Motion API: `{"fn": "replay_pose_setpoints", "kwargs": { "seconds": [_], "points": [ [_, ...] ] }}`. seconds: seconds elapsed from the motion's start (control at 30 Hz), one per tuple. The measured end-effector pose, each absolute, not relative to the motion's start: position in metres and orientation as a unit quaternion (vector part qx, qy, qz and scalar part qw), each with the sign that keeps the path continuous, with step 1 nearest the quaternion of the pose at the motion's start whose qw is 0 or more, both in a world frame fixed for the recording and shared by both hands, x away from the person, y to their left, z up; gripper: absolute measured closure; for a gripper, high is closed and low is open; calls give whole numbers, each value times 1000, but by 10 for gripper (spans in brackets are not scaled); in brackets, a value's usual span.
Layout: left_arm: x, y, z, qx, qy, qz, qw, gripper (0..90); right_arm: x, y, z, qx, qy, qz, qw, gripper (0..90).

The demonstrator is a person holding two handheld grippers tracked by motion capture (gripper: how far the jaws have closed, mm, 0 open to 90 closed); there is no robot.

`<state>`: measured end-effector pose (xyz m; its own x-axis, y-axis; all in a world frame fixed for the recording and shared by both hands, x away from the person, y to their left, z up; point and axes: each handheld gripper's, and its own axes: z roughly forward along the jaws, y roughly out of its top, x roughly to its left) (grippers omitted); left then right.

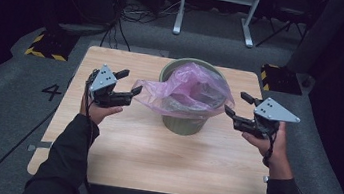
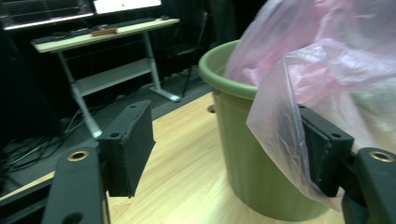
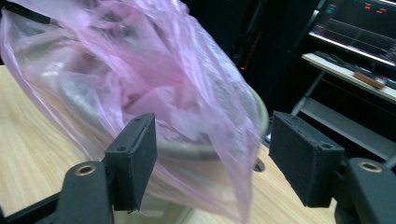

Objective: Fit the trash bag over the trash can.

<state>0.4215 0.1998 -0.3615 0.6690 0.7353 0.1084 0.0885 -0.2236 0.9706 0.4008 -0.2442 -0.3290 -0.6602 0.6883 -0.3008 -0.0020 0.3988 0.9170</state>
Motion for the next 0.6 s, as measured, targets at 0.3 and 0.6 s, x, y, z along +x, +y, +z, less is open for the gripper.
{"fn": "replay_pose_setpoints", "kwargs": {
  "seconds": [0.3,0.6],
  "points": [
    [421,177,-350,742,262,314,532,380,424,-227,-313,221,782,477,335,593],
    [445,171,-352,757,269,324,500,688,454,-237,-311,272,774,460,340,900]
  ]
}}
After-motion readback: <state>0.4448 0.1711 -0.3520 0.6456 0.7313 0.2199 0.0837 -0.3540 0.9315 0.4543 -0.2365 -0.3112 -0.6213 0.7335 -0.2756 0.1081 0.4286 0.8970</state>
